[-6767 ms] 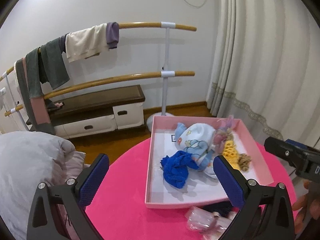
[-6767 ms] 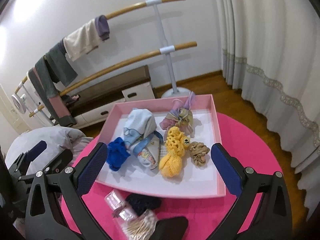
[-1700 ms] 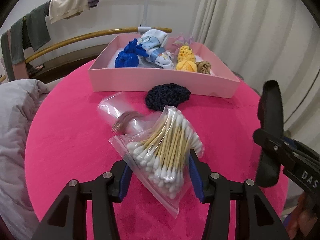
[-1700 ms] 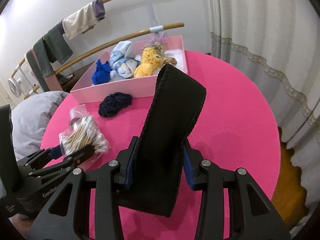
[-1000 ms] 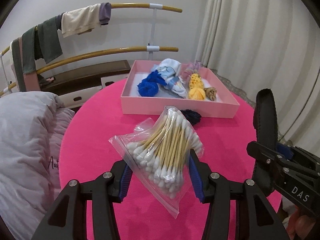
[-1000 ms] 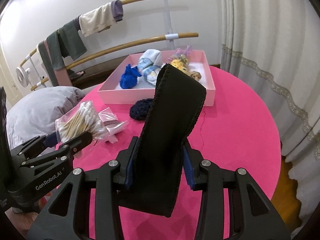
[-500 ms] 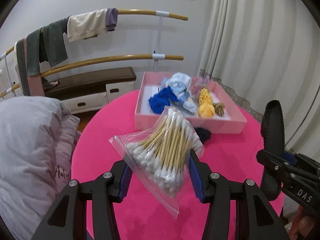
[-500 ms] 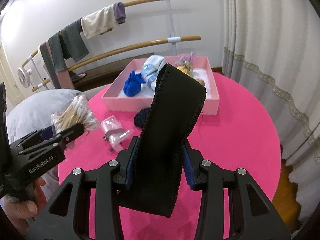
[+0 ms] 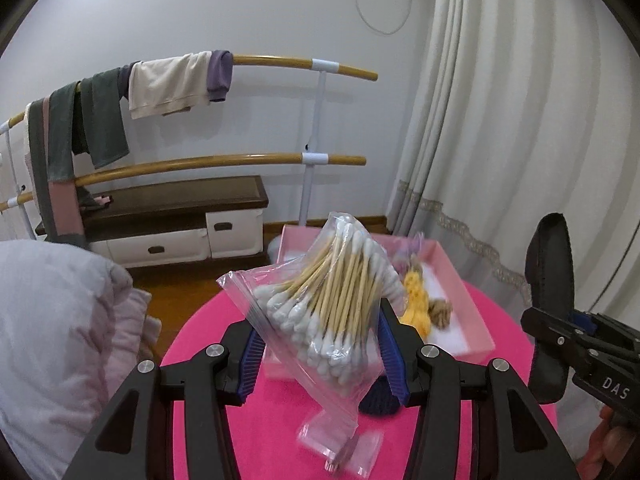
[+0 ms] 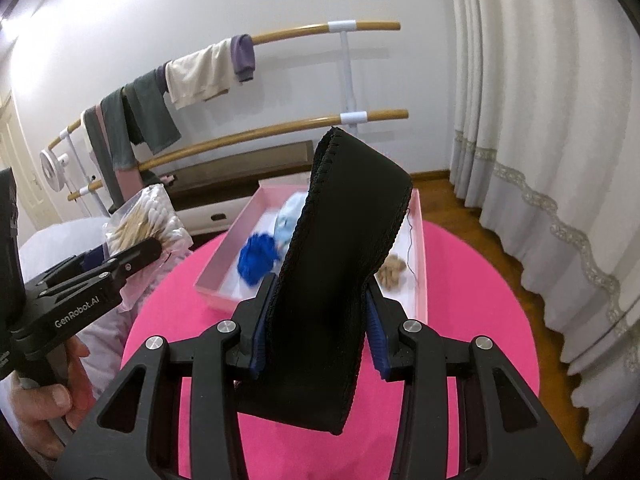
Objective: Organize soft objects
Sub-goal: 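Carry both items into the pink box and open both tools to release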
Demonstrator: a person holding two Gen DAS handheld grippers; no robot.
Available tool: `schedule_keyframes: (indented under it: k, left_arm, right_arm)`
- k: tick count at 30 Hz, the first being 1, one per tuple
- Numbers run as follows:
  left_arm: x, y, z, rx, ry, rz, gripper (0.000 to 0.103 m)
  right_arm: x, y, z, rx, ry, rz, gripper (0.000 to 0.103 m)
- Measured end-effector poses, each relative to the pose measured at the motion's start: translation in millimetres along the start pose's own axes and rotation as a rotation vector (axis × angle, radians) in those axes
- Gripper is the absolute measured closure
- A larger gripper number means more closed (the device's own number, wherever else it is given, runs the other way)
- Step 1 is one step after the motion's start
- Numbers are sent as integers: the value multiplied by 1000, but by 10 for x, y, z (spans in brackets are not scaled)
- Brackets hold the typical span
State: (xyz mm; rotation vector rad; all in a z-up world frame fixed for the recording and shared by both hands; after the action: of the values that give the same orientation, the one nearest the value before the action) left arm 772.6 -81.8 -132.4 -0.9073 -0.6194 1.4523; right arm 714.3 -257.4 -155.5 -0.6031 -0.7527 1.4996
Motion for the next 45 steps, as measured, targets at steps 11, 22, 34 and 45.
schedule_keyframes:
  k: [11,22,34,45]
  left_arm:
    - [-234,-439,-789,24,9,-6,55]
    - [-365,-573,-1589,74,26,-8,55]
    - [-387,-540,-2326,165,37,-24,49]
    - [-184,-671,-2523,127,-38,-9,7]
  right_arm:
    - [-281,-421,-562,48,-5,-18,65]
    - [-479,-387,-1058,127,18,-26,65]
    - [-574,-224,-1468,206,25,-49,61]
    - [-655,-201,-1409,181,34,-93,0]
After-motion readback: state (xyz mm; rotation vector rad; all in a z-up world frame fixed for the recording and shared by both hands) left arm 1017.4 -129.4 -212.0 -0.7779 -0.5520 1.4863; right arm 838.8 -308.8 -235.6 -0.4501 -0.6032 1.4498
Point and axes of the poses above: each gripper's, at about its wrist camera, not at the fingertips, and z roughly against the way its jaws point, x to its left, y to its underside, the point moved 10 cm from there along -z, roughly the way its jaws point, and after that the axes turned 2 degrees about -x, right-handed, at the moved point
